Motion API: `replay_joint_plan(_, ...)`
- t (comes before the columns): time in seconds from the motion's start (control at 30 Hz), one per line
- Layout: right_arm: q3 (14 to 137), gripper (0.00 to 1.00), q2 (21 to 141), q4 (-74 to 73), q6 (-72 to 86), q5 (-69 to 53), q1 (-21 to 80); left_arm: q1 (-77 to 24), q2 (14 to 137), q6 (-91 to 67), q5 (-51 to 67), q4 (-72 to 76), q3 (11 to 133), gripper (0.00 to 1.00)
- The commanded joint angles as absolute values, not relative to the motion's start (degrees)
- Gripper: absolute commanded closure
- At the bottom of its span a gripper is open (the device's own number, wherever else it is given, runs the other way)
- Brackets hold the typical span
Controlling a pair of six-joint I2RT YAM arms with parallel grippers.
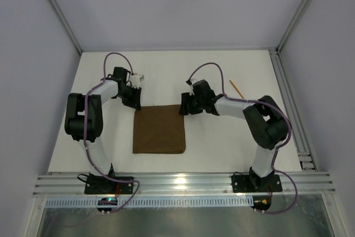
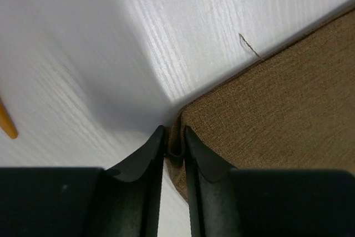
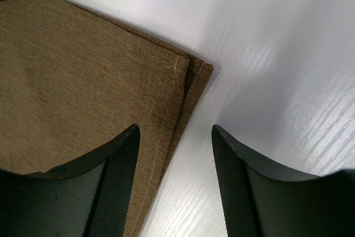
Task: Fold the napkin into a case and place the utensils inside
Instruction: Pick up the lower triangle-folded napkin from the center of the board, then fold the lower triangle-folded napkin at the center of the board.
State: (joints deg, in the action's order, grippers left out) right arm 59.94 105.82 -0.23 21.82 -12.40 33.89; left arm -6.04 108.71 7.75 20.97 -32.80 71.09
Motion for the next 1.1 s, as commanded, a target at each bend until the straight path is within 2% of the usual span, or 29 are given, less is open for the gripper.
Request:
replay_joint_plan(0.0, 58.5, 0.44, 99.9, 3.6, 21.8, -12.5, 33.6, -6.2, 108.5, 8.0, 25.1, -31.8, 68.6, 0.81)
replay_joint_plan(0.13, 55.3, 0.56, 96.9, 8.3, 23.8, -15.0, 35.6, -6.2, 105.1, 8.9, 28.4, -30.2, 66.5, 0.99)
replay_joint_plan(0.17, 54.8, 0.63, 96.8, 9.8, 25.6, -16.0, 36.1, -6.2, 103.4, 9.6, 28.7, -29.4, 66.0, 1.00)
replay_joint_plan(0.3, 53.7, 0.79, 99.9, 17.7, 31.8, -21.3, 39.4, -6.3, 98.5, 10.7, 29.1, -26.5, 63.1, 1.00)
replay_joint_plan(0.47, 53.5, 0.94, 106.8, 26.4, 41.1, -26.7, 41.6, -6.4, 94.1, 11.6, 30.0, -24.5, 59.9, 1.00)
replay_joint_plan(0.53, 53.6, 0.97, 109.0, 26.6, 42.9, -26.4, 41.7, -6.8, 91.7, 12.3, 30.1, -24.1, 58.9, 1.00)
replay_joint_plan(0.8, 56.2, 0.97, 112.5, 16.5, 42.3, -20.4, 41.4, -13.9, 83.4, 17.8, 25.8, -25.4, 57.3, 1.00)
replay_joint_plan(1.07, 53.1, 0.97, 112.6, 19.4, 46.7, -17.8, 38.2, -24.3, 76.8, 25.3, 22.2, -32.4, 54.1, 1.00)
